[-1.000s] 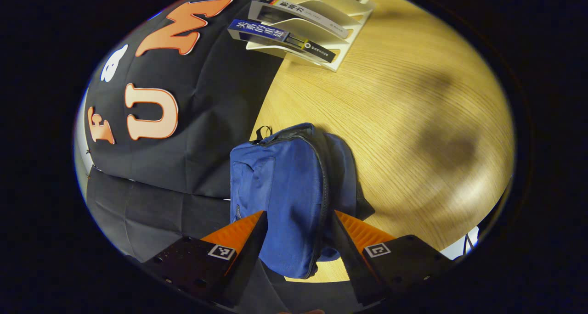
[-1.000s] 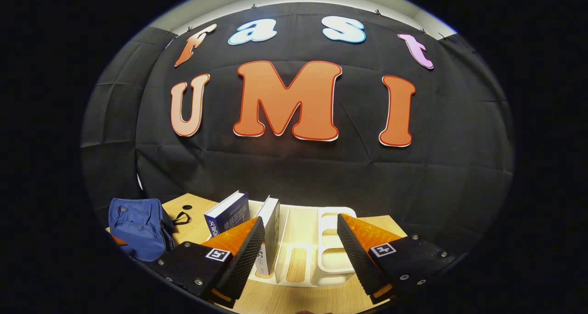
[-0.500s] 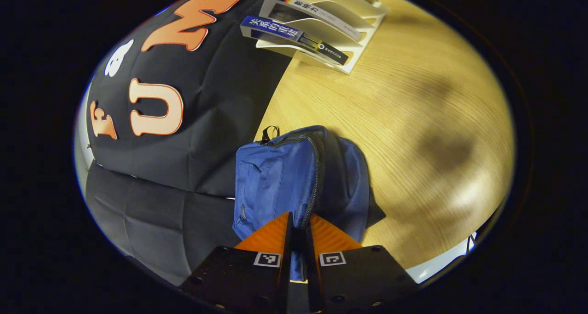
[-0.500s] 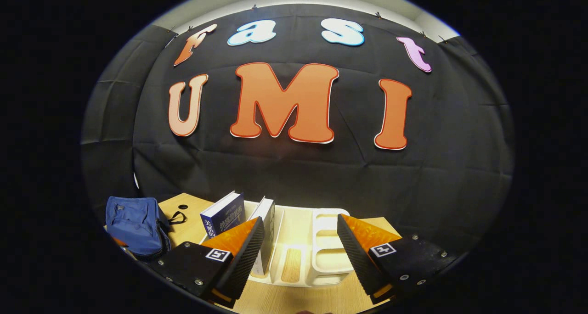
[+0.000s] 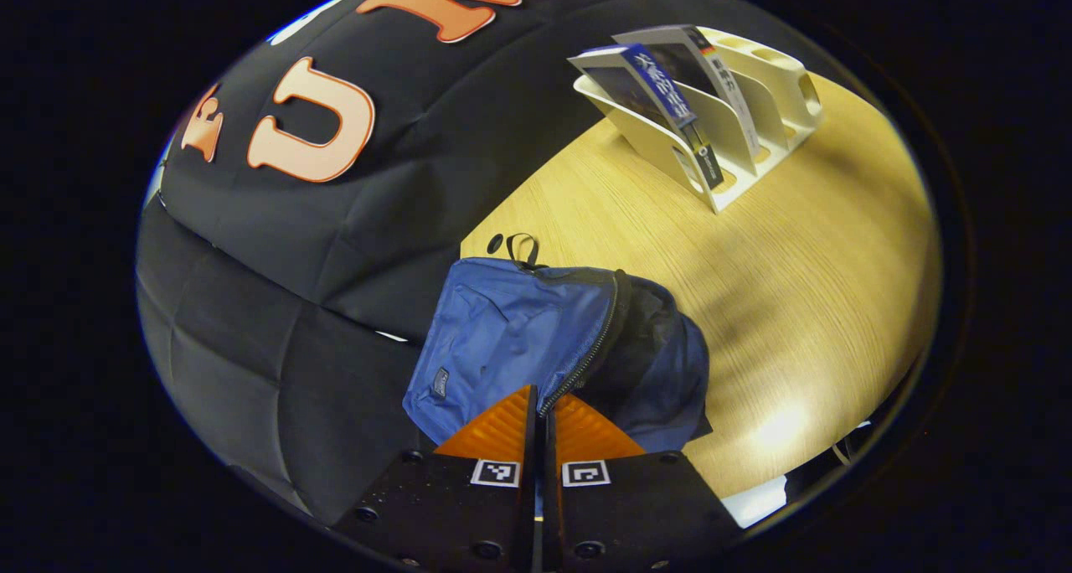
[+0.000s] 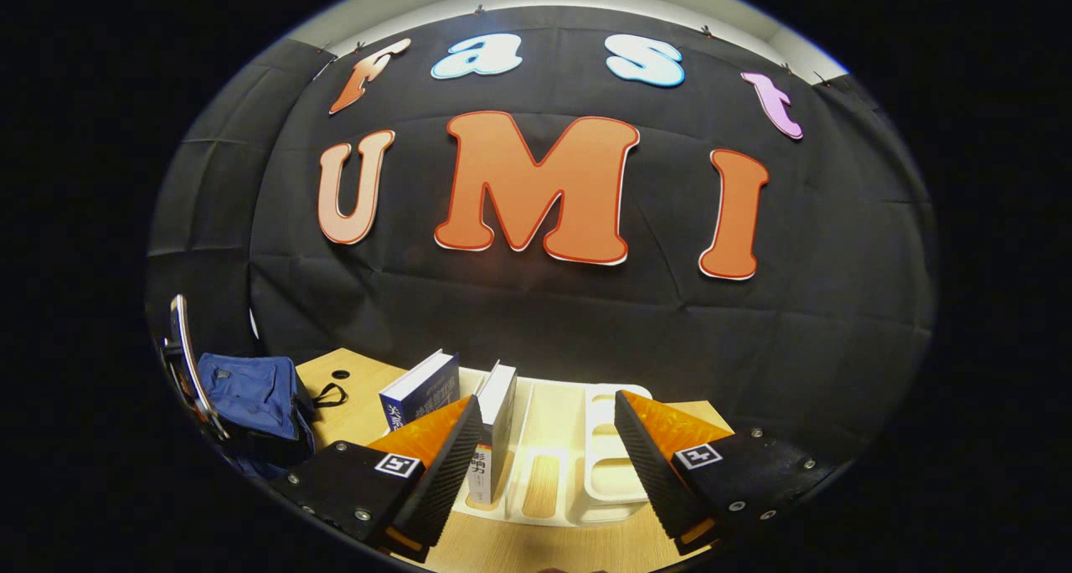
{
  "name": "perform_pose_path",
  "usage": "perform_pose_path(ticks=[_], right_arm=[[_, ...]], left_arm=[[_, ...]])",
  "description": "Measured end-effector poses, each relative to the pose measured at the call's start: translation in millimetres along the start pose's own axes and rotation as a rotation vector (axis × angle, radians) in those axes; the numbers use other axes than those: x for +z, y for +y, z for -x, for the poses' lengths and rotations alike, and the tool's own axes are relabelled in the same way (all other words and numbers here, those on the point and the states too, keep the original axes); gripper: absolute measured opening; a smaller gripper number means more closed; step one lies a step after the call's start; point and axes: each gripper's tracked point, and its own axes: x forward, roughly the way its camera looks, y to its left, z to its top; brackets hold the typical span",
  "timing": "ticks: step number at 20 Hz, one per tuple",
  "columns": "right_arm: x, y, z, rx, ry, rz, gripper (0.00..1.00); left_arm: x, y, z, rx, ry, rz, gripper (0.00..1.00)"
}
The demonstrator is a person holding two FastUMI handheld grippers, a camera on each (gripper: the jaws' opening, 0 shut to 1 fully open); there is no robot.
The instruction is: Open the schoolbag, grab two books from the bookshelf and put them into the schoolbag.
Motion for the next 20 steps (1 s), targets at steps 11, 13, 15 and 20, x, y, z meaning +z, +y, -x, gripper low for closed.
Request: perform_pose_path(ticks=[11,13,15,20], right_arm=[[17.9,66.5,-25.5,0.108,0.057,0.047,0.94],[17.0,85.2,-32.5,0.142,0.104,0.041,0.94],[19.4,99.0,-43.1,0.16,0.145,0.048,0.94],[16.1,129.0,-79.6,0.17,0.283,0.068,0.94]], left_arm=[[35.4,90.1,4.0,-0.1,-0.082,0.238,0.02],[35.1,107.7,2.9,-0.129,-0.088,0.309,0.02],[39.3,121.5,4.4,-0.173,-0.101,0.377,0.02],[49.6,157.8,-4.1,-0.275,-0.135,0.555,0.02]])
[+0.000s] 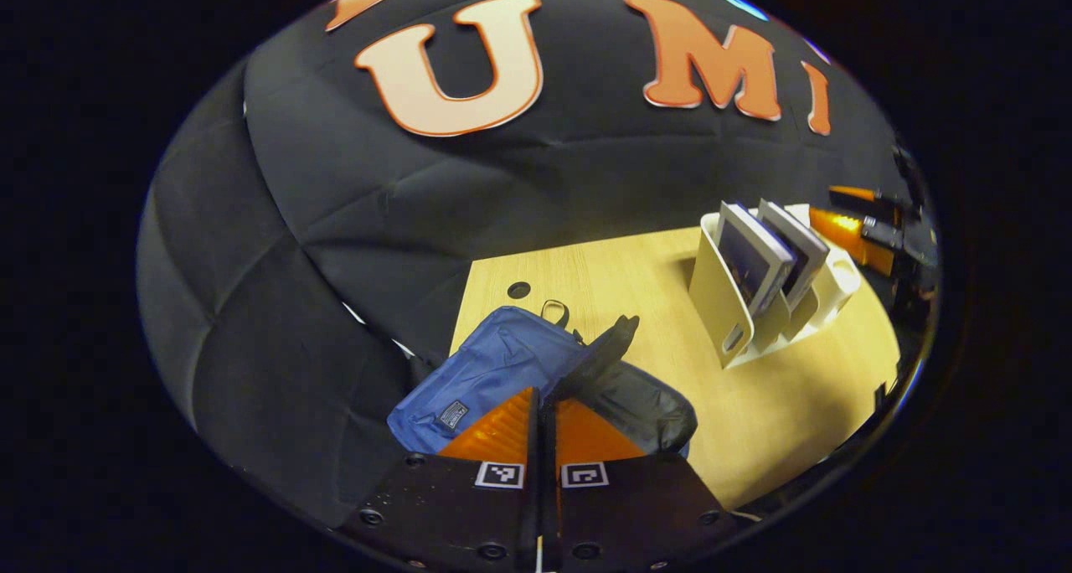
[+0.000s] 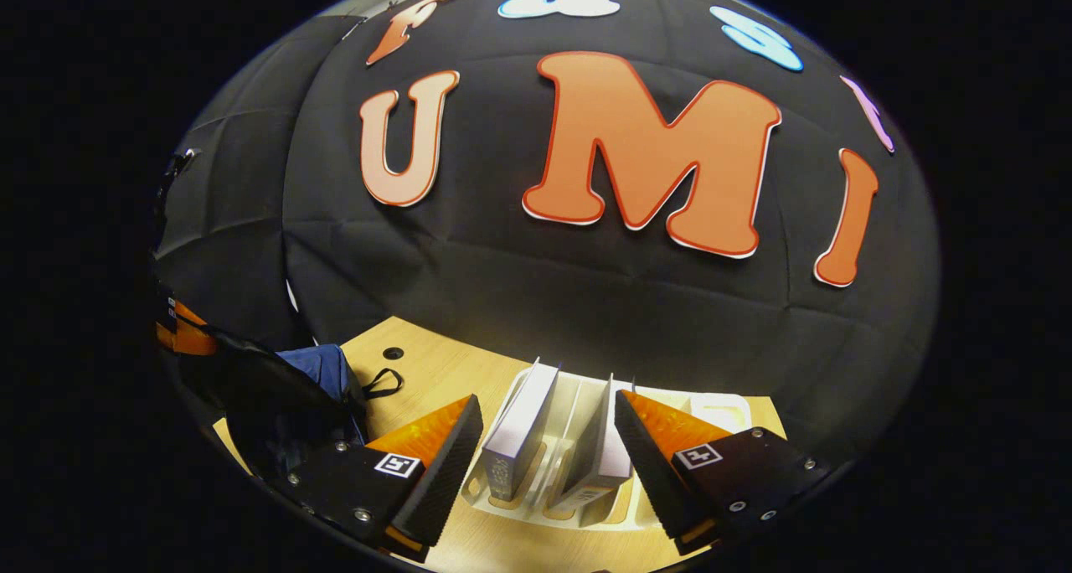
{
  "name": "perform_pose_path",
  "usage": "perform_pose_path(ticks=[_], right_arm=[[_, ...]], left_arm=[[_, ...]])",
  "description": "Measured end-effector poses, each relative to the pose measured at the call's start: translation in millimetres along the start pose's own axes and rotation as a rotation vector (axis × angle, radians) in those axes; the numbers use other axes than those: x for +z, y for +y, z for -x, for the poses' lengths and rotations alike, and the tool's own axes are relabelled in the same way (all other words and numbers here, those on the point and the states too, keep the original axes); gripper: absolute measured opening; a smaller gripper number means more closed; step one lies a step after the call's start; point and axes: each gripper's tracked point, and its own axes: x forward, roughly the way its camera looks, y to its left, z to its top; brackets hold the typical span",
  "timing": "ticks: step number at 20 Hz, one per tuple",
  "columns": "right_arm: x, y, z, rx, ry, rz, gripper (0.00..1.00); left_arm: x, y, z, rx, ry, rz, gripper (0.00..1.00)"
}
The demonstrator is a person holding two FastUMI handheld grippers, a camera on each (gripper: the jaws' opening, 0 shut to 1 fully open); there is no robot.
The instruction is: Open the schoolbag, grab two books from the bookshelf and put them into the schoolbag.
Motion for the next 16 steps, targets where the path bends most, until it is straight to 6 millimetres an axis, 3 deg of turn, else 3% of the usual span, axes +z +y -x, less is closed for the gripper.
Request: perform_pose_path(ticks=[4,9,11,16], right_arm=[[-20.5,17.5,-41.4,-0.002,0.16,0.025,0.95],[-61.1,25.9,-89.3,-0.007,0.406,-0.018,0.93],[-76.3,25.0,-102.4,-0.022,0.504,-0.04,0.86],[-100.1,17.2,-117.4,-0.065,0.652,-0.068,0.56]], left_arm=[[7.9,6.7,-2.1,-0.096,0.004,0.089,0.02],[17.5,4.8,-11.6,-0.161,0.01,0.052,0.02],[19.0,7.1,-18.2,-0.174,0.007,0.053,0.02],[19.0,7.1,-25.0,-0.206,0.0,0.059,0.02]])
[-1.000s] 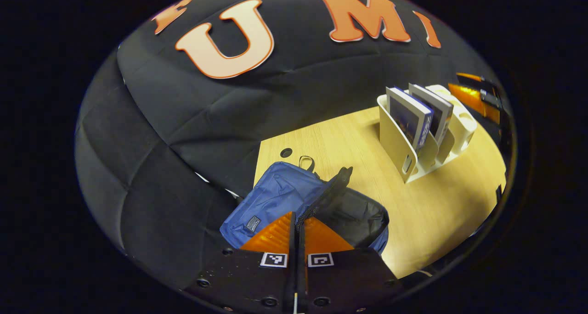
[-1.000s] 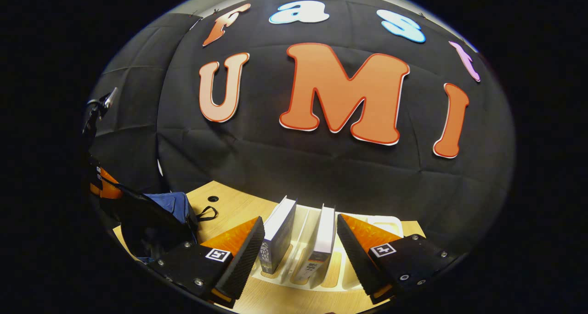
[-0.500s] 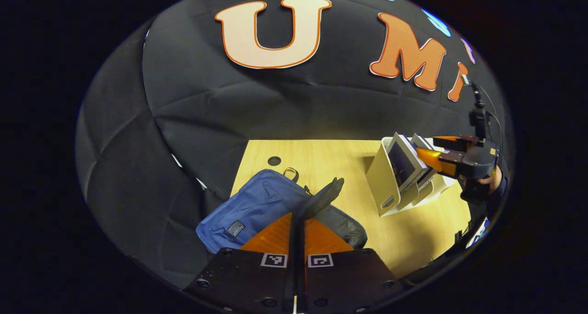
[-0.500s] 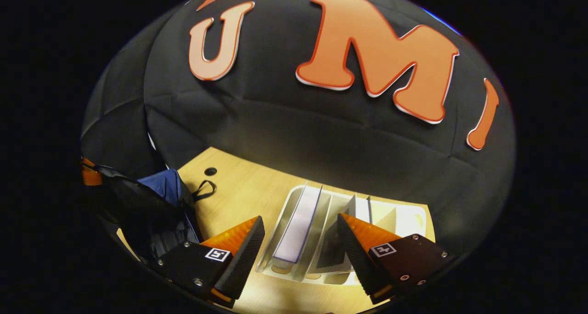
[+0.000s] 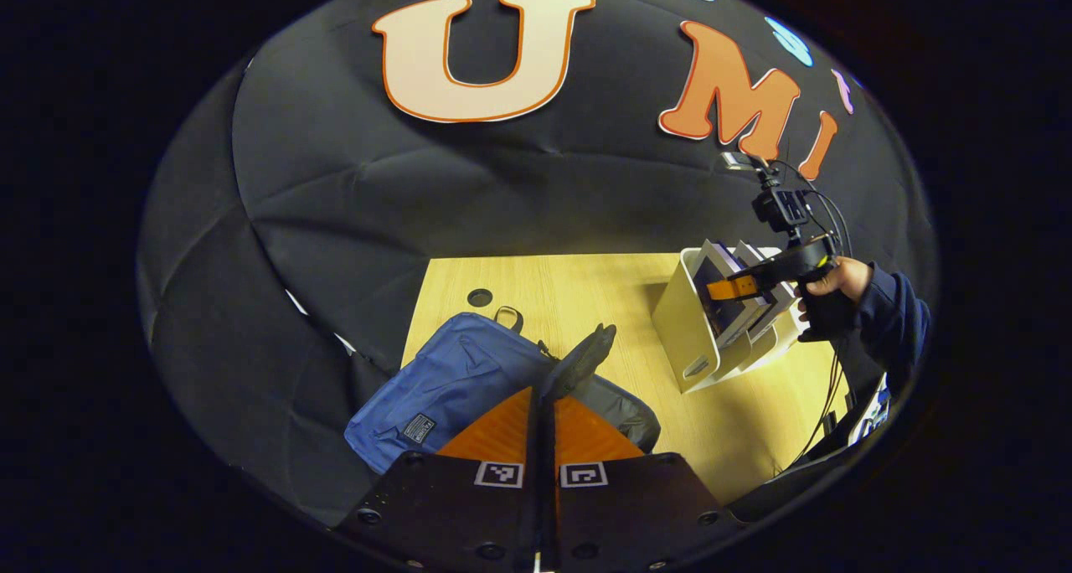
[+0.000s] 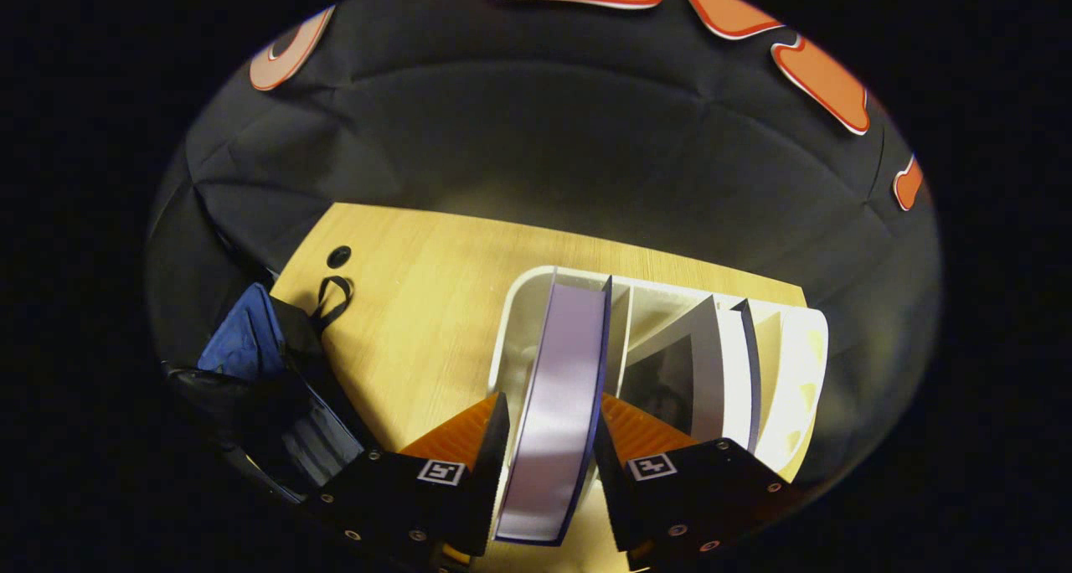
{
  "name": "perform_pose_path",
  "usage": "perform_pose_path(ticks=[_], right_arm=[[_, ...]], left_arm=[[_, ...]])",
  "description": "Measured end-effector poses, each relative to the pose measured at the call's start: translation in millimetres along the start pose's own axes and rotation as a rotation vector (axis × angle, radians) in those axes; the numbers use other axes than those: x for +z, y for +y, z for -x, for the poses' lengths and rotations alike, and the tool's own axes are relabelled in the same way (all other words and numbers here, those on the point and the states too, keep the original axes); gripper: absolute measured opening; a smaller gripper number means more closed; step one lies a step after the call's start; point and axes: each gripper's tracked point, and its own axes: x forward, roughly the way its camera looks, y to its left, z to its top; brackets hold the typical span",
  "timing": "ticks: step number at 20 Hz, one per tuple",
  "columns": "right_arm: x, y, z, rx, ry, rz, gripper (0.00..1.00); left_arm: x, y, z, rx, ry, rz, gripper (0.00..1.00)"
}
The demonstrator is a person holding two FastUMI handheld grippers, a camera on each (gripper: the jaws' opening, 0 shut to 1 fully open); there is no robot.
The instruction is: Open the schoolbag, grab two books from the bookshelf and put them into the schoolbag.
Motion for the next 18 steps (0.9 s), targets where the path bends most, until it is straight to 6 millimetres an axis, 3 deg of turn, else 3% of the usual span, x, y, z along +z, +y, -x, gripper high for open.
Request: perform_pose_path(ticks=[6,10,14,18], right_arm=[[-8.8,3.1,-4.6,0.021,0.103,-0.053,0.41],[-10.9,-6.3,11.3,0.038,0.093,-0.046,0.37],[-7.4,-13.3,54.4,0.103,0.059,-0.082,0.36],[2.9,-27.1,119.9,0.157,-0.031,-0.098,0.36]], left_arm=[[-0.4,0.7,-1.8,-0.015,-0.004,0.0,0.02],[-2.2,0.2,-4.5,-0.023,-0.006,0.012,0.02],[-4.3,-0.8,-2.4,-0.026,-0.01,0.016,0.02],[-7.2,-2.3,-1.6,-0.029,-0.013,0.013,0.02]])
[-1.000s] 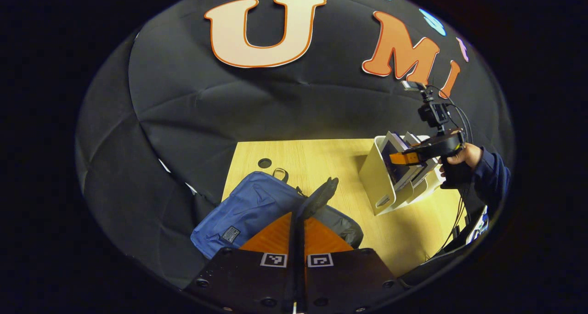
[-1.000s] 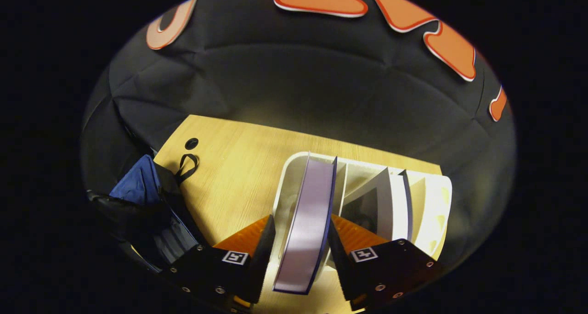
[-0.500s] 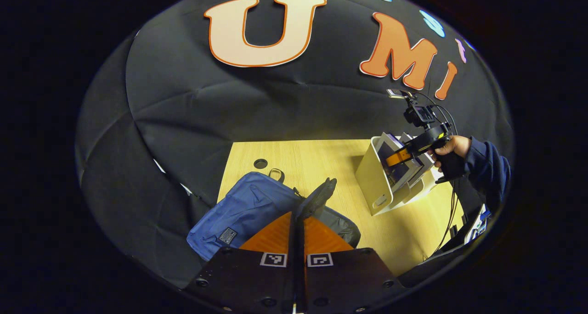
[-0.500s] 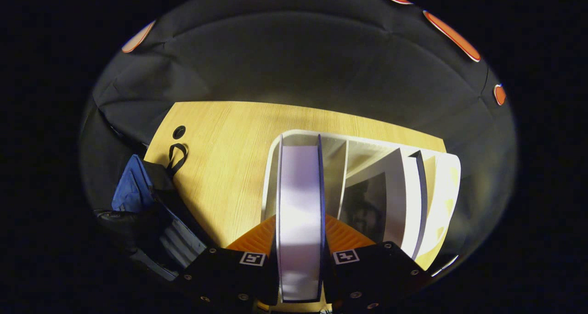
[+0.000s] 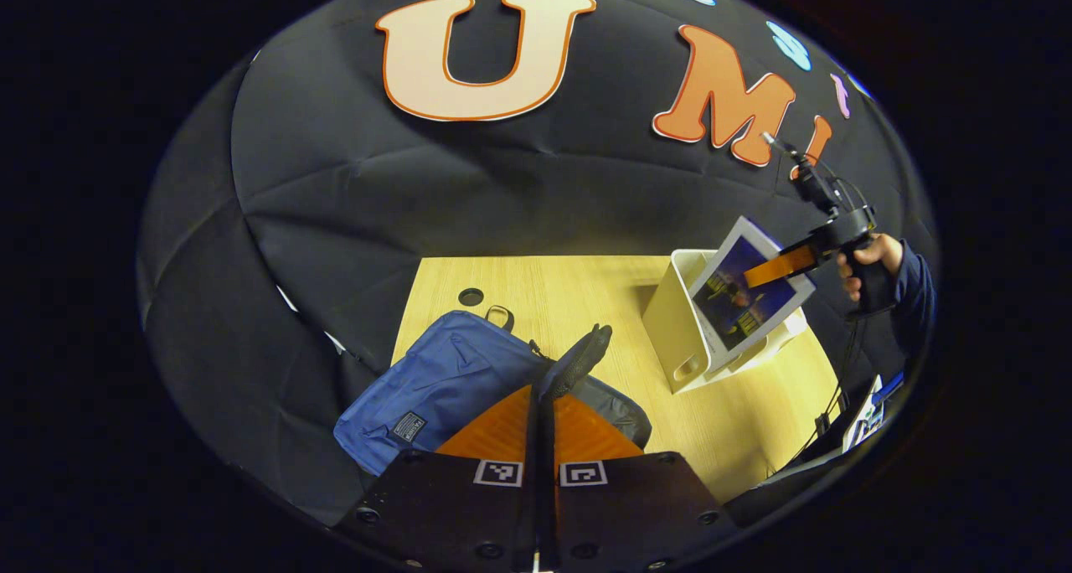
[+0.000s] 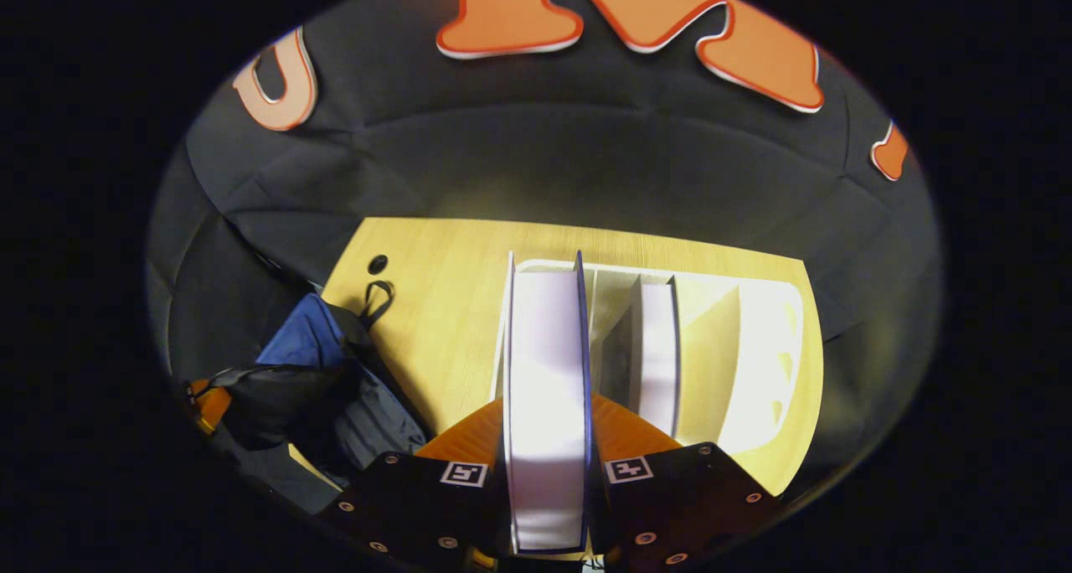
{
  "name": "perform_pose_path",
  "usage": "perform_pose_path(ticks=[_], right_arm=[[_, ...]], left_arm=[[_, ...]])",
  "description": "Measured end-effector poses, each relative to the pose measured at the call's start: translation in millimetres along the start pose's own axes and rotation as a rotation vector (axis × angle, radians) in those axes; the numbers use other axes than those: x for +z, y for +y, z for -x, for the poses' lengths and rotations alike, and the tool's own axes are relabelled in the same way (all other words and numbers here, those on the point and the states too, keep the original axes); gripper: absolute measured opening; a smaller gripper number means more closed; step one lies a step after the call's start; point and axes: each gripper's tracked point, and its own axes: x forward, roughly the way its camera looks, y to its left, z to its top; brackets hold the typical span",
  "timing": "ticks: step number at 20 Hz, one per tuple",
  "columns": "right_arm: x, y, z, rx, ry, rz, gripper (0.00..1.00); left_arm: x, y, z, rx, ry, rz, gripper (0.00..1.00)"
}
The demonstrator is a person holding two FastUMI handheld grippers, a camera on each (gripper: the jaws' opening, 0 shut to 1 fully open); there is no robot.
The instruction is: Open the schoolbag, grab two books from the bookshelf and put them into the schoolbag.
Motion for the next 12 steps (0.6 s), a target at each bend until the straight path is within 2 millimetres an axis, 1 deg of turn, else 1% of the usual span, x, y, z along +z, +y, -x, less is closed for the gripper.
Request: perform_pose_path(ticks=[4,6,7,9,11,12], right_arm=[[12.6,9.8,65.7,0.075,-0.113,-0.01,0.36],[11.5,21.7,92.3,0.103,-0.171,0.006,0.36],[8.4,32.6,102.7,0.129,-0.194,-0.008,0.36],[0.2,57.3,118.6,0.214,-0.228,-0.064,0.36],[-14.5,81.2,123.5,0.31,-0.228,-0.128,0.36],[-24.4,93.7,121.8,0.354,-0.215,-0.16,0.35]], left_arm=[[0.9,-1.4,3.5,0.0,-0.007,0.001,0.02],[0.7,-0.2,5.2,0.005,-0.009,0.0,0.02],[2.1,0.4,4.3,0.01,-0.01,0.002,0.02],[4.2,1.5,5.7,0.021,-0.01,0.001,0.02],[4.7,0.8,4.3,0.031,-0.006,-0.007,0.02],[5.8,0.7,4.7,0.037,-0.003,-0.009,0.02]])
